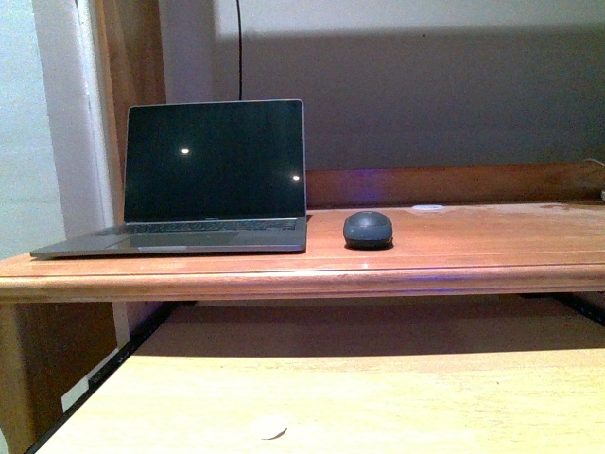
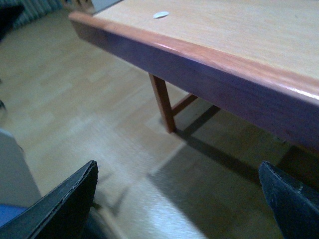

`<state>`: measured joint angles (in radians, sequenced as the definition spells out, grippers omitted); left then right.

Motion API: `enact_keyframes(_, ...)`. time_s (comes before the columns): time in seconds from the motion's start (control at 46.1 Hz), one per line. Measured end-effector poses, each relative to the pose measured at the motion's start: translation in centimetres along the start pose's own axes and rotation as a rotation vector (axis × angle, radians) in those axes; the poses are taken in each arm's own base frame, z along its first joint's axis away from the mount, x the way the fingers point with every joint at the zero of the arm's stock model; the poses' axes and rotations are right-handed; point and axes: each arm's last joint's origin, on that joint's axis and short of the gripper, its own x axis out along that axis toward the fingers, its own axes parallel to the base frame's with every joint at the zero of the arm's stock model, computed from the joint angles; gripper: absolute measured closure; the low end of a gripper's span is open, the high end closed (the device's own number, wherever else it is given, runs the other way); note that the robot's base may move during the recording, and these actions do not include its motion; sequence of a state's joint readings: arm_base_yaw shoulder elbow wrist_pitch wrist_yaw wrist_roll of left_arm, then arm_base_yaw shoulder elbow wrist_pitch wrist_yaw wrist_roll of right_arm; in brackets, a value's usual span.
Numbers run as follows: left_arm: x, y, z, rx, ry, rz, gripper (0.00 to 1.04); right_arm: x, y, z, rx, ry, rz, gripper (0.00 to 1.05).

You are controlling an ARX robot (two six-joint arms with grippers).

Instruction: Place mouse

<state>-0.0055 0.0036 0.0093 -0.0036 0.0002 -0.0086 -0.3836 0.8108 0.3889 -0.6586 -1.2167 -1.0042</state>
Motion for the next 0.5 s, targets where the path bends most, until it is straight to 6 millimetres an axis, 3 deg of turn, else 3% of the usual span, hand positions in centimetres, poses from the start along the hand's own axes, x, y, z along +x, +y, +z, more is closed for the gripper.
enact_keyframes(0.13,0.0,0.0,0.0,0.000,0.000,0.000,0.08,2.0,0.4,0.3,-0.149,-0.007,0.008,0.07)
enact_keyframes(0.499,0.0,0.0,0.0,0.000,0.000,0.001,0.08,7.0,1.5,1.9,-0.133,-0.006,0.086,0.07)
